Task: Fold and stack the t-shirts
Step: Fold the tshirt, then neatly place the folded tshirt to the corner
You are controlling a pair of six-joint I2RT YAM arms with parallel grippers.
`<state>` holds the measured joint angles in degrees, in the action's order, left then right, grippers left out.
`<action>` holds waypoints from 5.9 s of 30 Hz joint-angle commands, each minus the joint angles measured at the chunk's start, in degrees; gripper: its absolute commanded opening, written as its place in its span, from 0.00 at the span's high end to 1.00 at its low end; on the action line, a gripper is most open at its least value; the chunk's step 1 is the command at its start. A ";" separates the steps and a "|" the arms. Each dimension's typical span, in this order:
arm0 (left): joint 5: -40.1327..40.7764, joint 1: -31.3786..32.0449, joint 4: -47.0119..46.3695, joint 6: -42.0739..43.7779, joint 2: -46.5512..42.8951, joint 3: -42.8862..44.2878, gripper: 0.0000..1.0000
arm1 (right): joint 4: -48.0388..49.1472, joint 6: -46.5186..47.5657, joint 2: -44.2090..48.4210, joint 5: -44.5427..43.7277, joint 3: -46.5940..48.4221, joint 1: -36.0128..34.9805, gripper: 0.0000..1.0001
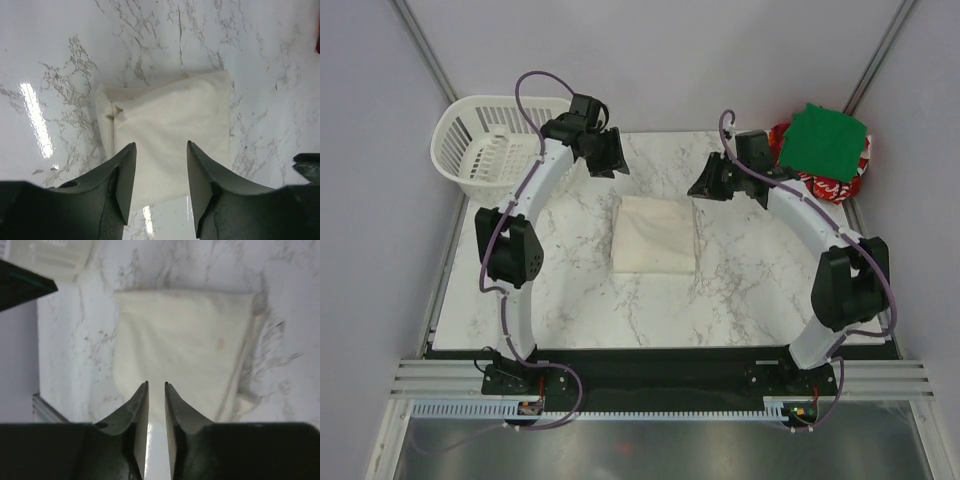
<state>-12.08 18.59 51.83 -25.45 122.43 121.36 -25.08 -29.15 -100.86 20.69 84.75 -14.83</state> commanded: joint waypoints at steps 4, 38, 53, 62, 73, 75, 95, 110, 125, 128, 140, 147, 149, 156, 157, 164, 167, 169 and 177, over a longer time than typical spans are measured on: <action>0.91 2.58 -3.23 -0.82 -5.54 -6.84 0.53 | 10.65 -2.41 6.02 12.97 -17.67 -3.80 0.95; 7.68 4.43 -3.85 6.38 -0.67 -0.42 0.38 | -1.10 3.04 20.69 2.79 -27.83 -3.80 0.90; 9.61 13.84 -19.14 -4.17 -24.70 -47.08 0.47 | -1.55 6.73 -15.55 3.39 10.15 -2.23 0.94; 12.69 13.23 -24.41 -6.71 -16.96 -55.51 0.55 | 2.40 4.36 -31.85 4.62 16.42 4.62 0.97; 8.48 14.63 -27.40 -7.77 -30.13 -69.94 0.56 | 4.87 3.92 -35.47 8.31 16.14 6.22 0.85; 7.16 14.90 -26.44 -7.34 -34.86 -69.86 0.48 | 4.87 4.62 -33.36 7.97 15.89 6.30 0.65; 17.61 14.63 -8.43 4.44 -60.96 -62.29 0.27 | 15.24 0.67 -19.89 11.58 -8.30 0.07 0.17; 35.28 14.02 -8.68 4.18 -80.77 -74.51 0.00 | 20.24 -4.78 -27.73 14.99 -4.07 -2.66 0.94; 29.04 14.11 -6.83 -3.99 -91.93 -76.01 0.03 | 12.19 -3.65 -9.90 16.32 3.12 -1.08 1.00; 27.29 14.11 -6.75 -5.31 -92.99 -76.45 0.04 | 6.74 -1.53 -8.74 15.44 7.60 0.50 1.00; 27.54 14.11 -6.83 -5.22 -88.86 -76.89 0.05 | -3.82 5.59 -11.37 14.38 18.85 8.94 1.00; 28.86 14.11 -6.83 -4.87 -89.12 -77.06 0.06 | -11.30 8.58 -16.12 14.29 30.99 13.77 1.00; 28.95 14.02 -6.83 -4.87 -88.86 -77.06 0.07 | -12.79 8.49 -17.17 14.56 35.28 14.65 1.00; 29.04 14.37 -6.75 -4.87 -86.75 -76.98 0.09 | -13.69 -2.45 -24.46 19.37 57.34 27.10 1.00; 29.13 14.46 -6.75 -4.96 -86.84 -76.98 0.09 | -12.20 -4.67 -26.91 20.78 60.41 29.14 1.00; 30.27 15.16 -6.57 -5.57 -88.86 -77.41 0.10 | -1.29 -14.98 -34.13 18.53 55.62 45.06 1.00; 30.27 15.16 -6.66 -5.49 -87.90 -77.33 0.10 | -0.24 -13.66 -37.04 14.66 50.27 47.26 0.94; 30.18 15.16 -6.66 -5.49 -87.02 -77.15 0.10 | 0.21 -12.87 -38.79 13.24 45.88 47.96 0.92; 30.80 15.69 -6.40 -5.75 -86.75 -77.24 0.10 | 0.38 -8.82 -32.84 -0.99 35.05 49.81 0.45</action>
<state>16.64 33.87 45.80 -29.21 35.90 44.05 -16.56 -31.62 -133.56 33.93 124.55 29.76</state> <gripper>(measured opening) 0.902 0.539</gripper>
